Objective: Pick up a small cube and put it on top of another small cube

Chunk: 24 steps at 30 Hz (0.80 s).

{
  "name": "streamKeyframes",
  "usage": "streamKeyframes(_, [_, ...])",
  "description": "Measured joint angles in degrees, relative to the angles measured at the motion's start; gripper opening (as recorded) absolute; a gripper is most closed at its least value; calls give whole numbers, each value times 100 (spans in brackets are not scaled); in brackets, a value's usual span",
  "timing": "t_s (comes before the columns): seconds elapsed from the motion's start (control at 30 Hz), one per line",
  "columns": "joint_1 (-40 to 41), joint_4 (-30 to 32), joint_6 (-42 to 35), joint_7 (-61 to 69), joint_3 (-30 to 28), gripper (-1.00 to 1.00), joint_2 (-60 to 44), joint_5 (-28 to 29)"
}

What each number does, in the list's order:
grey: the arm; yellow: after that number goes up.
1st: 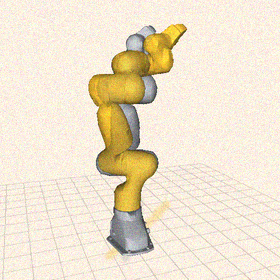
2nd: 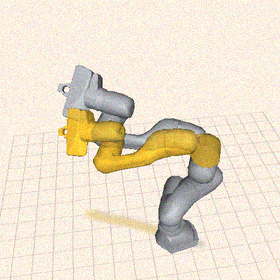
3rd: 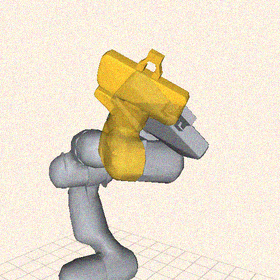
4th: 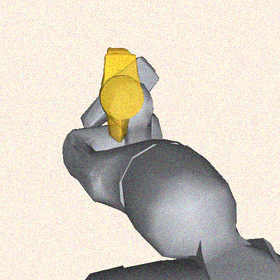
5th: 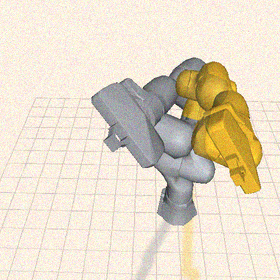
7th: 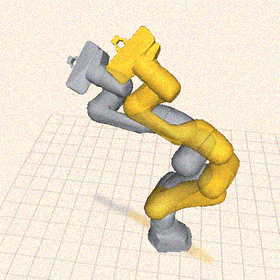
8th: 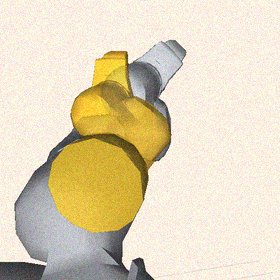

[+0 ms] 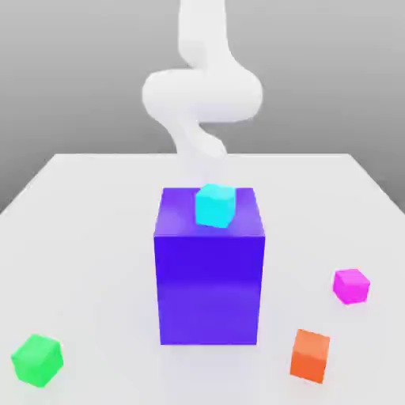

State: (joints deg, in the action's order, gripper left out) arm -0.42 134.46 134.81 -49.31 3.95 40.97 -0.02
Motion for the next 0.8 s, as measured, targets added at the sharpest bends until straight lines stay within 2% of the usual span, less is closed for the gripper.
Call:
streamKeyframes(0.33, [-291,1129,1308,-1646,1721,0,-2101,197])
streamKeyframes(0.6, [-830,2005,2313,-3176,2834,0,-3799,702])
streamKeyframes(0.7, [-1225,2317,2683,-3768,2945,0,-4433,935])
streamKeyframes(0.8, [-1506,2311,2985,-4325,2623,0,-4919,1524])
